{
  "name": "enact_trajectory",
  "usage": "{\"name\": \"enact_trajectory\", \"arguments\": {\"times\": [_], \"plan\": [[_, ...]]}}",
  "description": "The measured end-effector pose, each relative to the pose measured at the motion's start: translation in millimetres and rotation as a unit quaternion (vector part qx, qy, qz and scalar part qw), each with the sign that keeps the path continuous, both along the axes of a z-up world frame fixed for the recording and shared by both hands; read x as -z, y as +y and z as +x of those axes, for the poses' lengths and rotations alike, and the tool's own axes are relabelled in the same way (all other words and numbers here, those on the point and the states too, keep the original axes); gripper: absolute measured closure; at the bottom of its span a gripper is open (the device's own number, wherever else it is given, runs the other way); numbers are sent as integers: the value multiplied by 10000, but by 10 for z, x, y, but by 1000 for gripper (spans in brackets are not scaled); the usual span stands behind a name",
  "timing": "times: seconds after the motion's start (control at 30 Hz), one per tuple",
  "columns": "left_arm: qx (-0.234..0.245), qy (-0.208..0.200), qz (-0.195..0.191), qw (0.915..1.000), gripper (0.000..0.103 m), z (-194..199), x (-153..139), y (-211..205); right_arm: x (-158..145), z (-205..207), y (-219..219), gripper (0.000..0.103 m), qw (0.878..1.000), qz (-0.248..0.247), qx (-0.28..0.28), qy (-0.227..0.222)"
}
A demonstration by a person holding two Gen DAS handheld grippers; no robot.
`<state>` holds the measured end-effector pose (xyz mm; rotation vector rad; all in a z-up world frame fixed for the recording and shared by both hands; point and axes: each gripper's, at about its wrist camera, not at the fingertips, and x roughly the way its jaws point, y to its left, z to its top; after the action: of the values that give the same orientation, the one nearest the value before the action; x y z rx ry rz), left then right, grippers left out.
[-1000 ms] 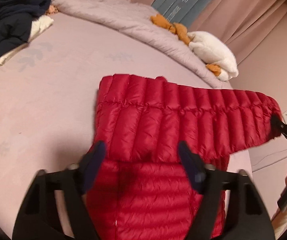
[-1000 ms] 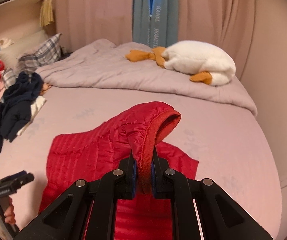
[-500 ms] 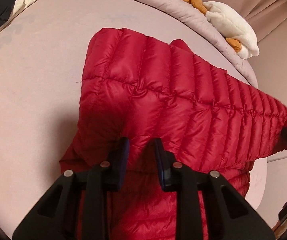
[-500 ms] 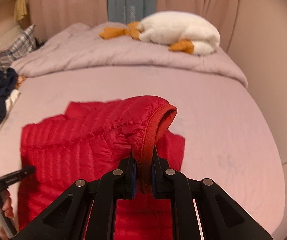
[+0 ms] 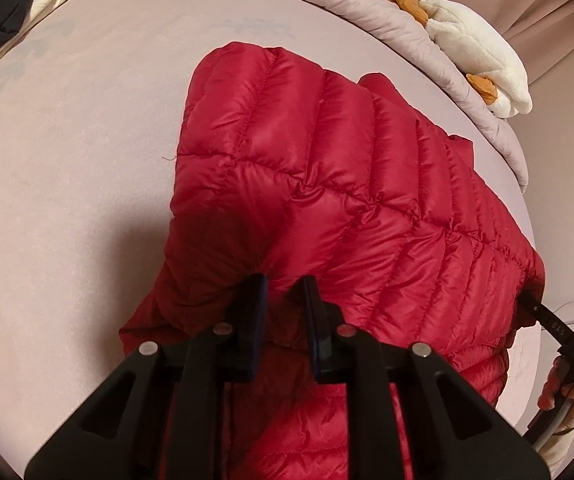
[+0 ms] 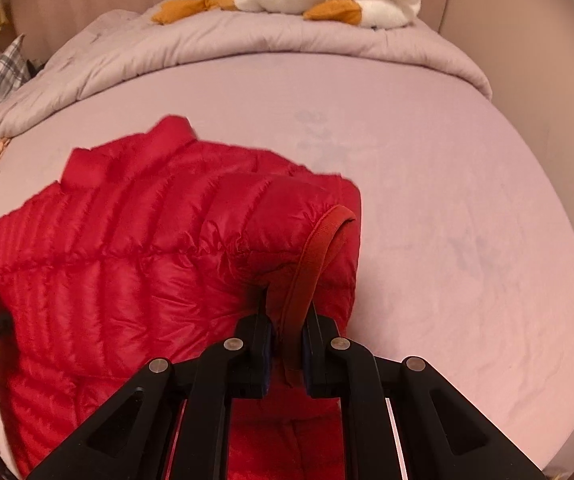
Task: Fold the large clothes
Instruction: 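Press the folded side flat with both grippers, then open them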
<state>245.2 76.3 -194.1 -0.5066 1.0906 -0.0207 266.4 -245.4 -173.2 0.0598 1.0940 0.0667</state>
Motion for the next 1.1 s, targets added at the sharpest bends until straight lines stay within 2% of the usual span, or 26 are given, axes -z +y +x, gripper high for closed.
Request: {"name": "enact_trajectory", "arguments": {"times": [0.13,0.5,1.1], "plan": [[-11,15,6,10000,86,29,19,-1,92,27,-14,91,10000,9,40,60],[9,24,110,9999,86,54,65,-15,305,67,91,92,9993,-353,-46,86],[28,24,214,9998,85,93,91,-51,411,128,135,92,9989,-455,-51,57]]}}
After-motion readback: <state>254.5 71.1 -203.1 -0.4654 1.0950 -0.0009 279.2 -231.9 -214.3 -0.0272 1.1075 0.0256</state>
